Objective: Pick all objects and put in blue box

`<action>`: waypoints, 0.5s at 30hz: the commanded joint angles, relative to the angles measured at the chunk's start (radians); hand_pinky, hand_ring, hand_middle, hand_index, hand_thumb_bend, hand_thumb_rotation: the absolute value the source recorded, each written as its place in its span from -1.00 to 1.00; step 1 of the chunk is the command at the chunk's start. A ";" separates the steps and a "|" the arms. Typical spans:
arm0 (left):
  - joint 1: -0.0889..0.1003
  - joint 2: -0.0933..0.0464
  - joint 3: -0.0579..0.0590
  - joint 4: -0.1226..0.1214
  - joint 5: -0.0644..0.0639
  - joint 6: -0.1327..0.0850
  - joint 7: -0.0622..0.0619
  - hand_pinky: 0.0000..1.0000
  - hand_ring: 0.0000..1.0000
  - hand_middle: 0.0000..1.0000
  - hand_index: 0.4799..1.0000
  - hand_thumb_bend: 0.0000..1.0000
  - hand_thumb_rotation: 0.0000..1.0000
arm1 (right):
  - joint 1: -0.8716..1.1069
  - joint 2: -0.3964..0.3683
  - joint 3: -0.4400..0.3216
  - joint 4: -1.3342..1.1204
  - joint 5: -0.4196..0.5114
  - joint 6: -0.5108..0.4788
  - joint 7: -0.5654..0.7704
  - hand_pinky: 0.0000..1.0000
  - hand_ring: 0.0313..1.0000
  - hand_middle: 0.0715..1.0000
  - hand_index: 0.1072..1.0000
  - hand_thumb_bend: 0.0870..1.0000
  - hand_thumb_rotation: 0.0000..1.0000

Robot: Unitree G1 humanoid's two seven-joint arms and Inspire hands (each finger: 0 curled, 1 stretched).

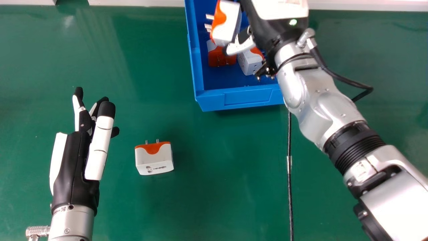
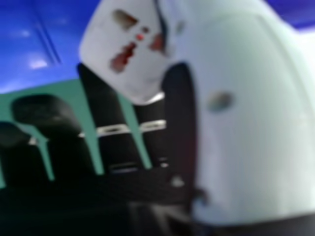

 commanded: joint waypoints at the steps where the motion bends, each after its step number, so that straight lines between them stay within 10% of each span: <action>1: 0.012 0.000 -0.003 -0.033 0.010 -0.006 0.006 0.65 0.82 0.89 0.85 0.51 1.00 | -0.069 -0.020 0.019 -0.019 -0.022 0.020 0.005 0.81 0.85 0.86 0.86 -0.20 0.07; 15: 0.014 0.000 0.001 -0.043 0.012 0.004 0.012 0.65 0.82 0.88 0.86 0.54 1.00 | -0.056 -0.016 0.033 -0.022 -0.012 0.032 -0.032 1.00 1.00 1.00 1.00 -0.30 0.26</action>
